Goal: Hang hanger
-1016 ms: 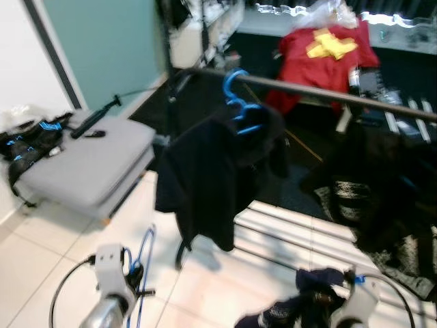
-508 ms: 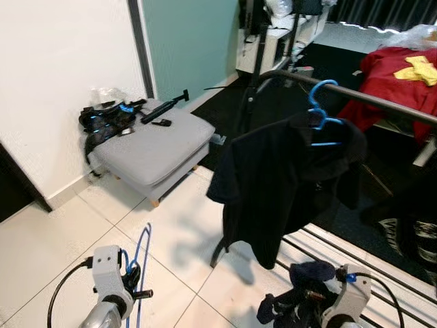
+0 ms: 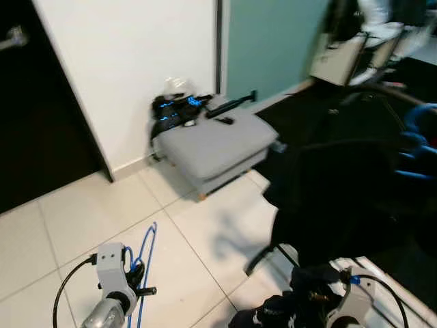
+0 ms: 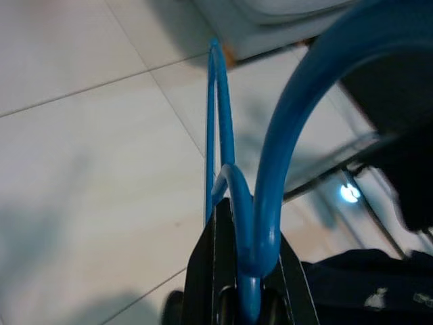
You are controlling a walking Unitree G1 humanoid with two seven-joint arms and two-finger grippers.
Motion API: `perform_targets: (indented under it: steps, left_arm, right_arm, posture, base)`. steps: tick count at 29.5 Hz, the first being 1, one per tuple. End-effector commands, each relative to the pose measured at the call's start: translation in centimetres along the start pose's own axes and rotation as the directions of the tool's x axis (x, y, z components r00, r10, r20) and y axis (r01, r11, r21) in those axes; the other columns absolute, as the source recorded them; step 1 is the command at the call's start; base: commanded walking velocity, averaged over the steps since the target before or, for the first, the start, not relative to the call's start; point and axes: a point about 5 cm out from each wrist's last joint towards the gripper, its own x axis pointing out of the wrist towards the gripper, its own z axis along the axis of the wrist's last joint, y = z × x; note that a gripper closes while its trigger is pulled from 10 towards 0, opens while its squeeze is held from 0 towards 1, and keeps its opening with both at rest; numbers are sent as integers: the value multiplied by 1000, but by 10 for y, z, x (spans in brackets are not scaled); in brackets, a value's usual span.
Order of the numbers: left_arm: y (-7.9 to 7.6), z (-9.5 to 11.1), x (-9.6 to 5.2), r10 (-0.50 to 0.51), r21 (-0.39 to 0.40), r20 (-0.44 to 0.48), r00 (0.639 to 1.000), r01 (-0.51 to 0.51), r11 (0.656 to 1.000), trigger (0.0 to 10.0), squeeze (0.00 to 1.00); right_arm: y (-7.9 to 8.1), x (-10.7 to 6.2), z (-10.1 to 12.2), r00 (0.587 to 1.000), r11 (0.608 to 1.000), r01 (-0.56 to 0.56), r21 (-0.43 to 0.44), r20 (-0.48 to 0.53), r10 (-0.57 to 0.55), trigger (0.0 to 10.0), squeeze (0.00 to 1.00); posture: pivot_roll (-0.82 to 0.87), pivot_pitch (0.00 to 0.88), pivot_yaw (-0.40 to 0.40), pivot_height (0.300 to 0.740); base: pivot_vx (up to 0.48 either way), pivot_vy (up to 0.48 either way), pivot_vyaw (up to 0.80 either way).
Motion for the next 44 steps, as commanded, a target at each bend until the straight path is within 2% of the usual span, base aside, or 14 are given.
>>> perform_targets:
  steps: [1,18,20,23,25,34,44]
  left_arm:
    - [2,-5,-1,5,6,-20,1000,-4,1000,10000,0]
    - [2,-6,2,1,4,-25,1000,-1,1000,10000,0]
    - [3,-11,2,8,-2,-41,999,-8,1000,10000,0]
    - [3,-14,2,12,-4,-50,999,-12,1000,10000,0]
    - [3,-20,4,27,-12,-74,997,-28,1000,10000,0]
    - [2,-27,9,49,-19,-129,990,-52,998,10000,0]
    - [0,-21,17,57,-23,-129,990,-61,998,10000,0]
  right_arm:
    - [-5,-4,-5,1000,1000,14,-5,-6,-14,10000,0]
    - [-4,-2,-5,1000,1000,9,0,-5,-9,10000,0]
    - [-6,-2,-11,1000,1000,17,8,-19,-17,10000,0]
    - [-7,-2,-14,999,1000,22,14,-29,-22,10000,0]
    - [-9,-2,-23,998,999,39,35,-58,-37,10000,0]
    - [-9,-2,-40,988,993,81,87,-135,-69,10000,0]
    - [-13,5,-35,984,985,126,116,-141,-110,10000,0]
  posture:
    - [-6,129,-32,740]
    - [-4,124,-33,740]
    - [3,59,-34,740]
    - [5,48,-35,740]
    - [21,0,-40,740]
    - [54,0,-55,740]
    - [87,0,-60,740]
  base:
    - [0,0,731]
    - [0,0,731]
    - [0,0,731]
    - [0,0,729]
    - [0,0,731]
    - [0,0,729]
    - [0,0,737]
